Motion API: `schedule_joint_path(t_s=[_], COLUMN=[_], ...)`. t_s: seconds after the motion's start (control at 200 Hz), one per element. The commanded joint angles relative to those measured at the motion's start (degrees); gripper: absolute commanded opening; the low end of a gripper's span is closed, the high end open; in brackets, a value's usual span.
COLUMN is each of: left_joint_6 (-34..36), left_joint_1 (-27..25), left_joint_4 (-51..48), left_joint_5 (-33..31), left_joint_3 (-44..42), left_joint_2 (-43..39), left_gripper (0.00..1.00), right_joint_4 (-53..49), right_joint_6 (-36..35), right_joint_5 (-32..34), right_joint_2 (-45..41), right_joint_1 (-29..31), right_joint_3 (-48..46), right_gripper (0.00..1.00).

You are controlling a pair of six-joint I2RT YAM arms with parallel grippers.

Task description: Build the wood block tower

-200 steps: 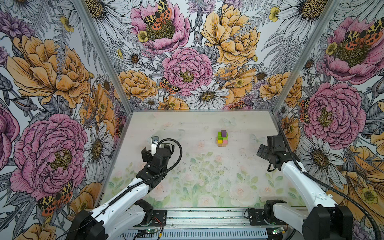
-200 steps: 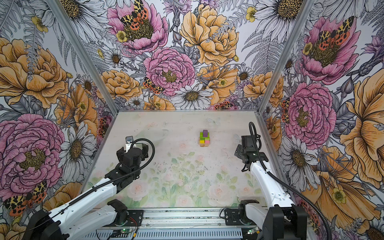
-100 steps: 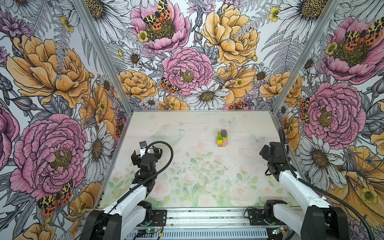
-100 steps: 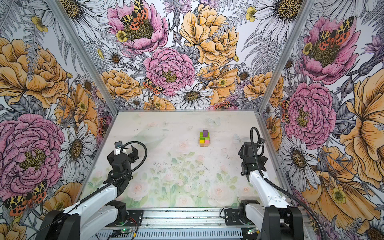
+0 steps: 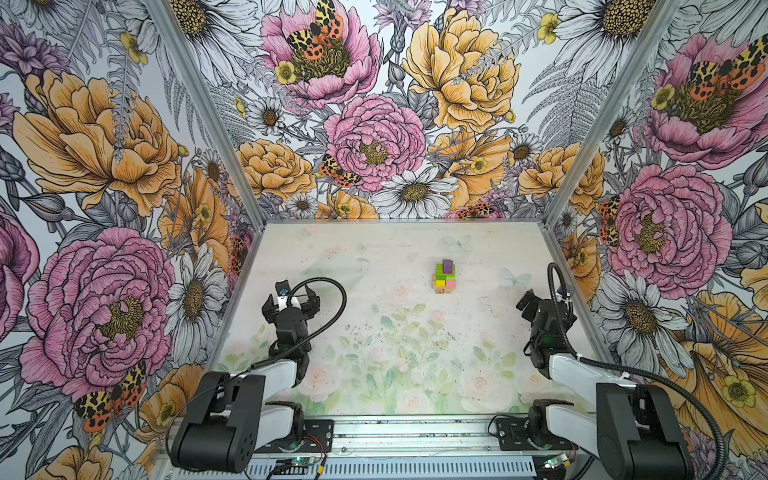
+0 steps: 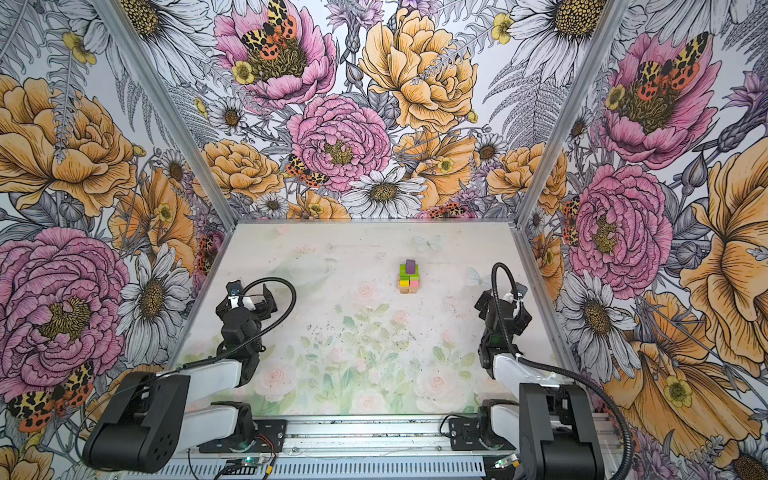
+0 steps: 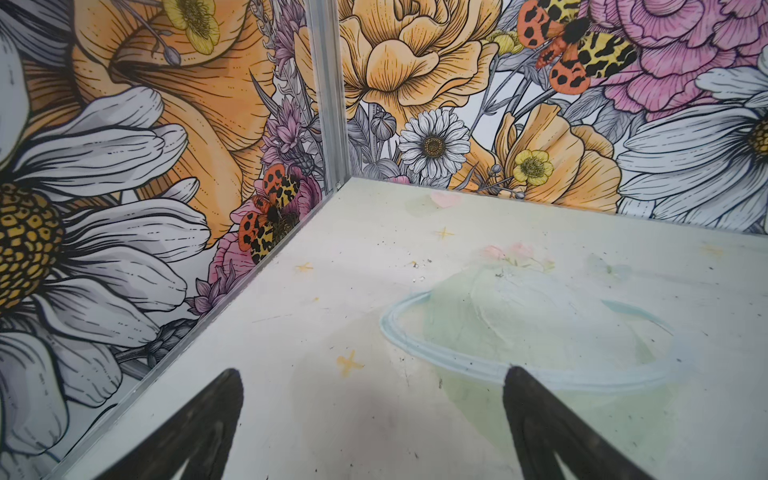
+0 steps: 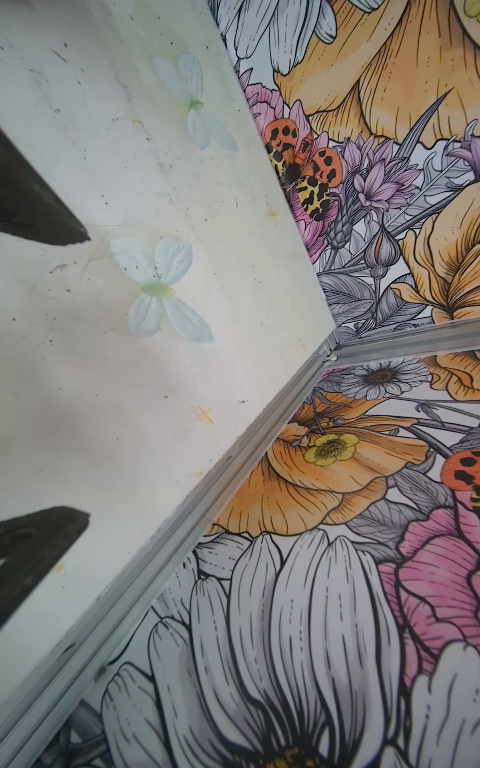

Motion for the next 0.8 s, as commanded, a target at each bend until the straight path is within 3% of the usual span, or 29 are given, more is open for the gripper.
schedule_joint_path(t_s=[0.0,0.095,0.28,0.38,0.671,0.796], left_joint_6=[0.0,2.4,1.9,0.3,-0.6,-0.6], left_joint_1=[1.3,0.7,1.3,3.5,5.2,5.2], left_joint_4=[15.9,23.8,4.9,2.2,0.2,0.2], left_joint_5=[6.7,8.5,10.4,14.4,18.8,18.7], left_joint_3=[0.8,1.7,9.1,10.4,11.2,11.2], left_joint_2=[9.3,17.3,14.0,14.1,13.9,13.9], left_gripper=[0.99,0.99,0.99,0.99,0.99,0.99], right_joint_4=[7.3,7.6,12.3,24.6,15.3,0.7], right_joint_6=[-1.2,-2.2,-3.8,-4.6,-6.0,-11.4], right_joint_5=[-0.6,-1.4,-1.4,-0.9,-2.2,1.6], right_joint_2=[2.9,4.3,6.3,11.9,12.1,18.7], right_joint_1=[-0.4,-0.6,-1.1,-1.2,-0.3,5.0], right_joint_3=[1.7,2.8,2.4,-0.6,4.3,16.6], right_gripper=[1.0,1.0,1.0,1.0,1.0,0.98])
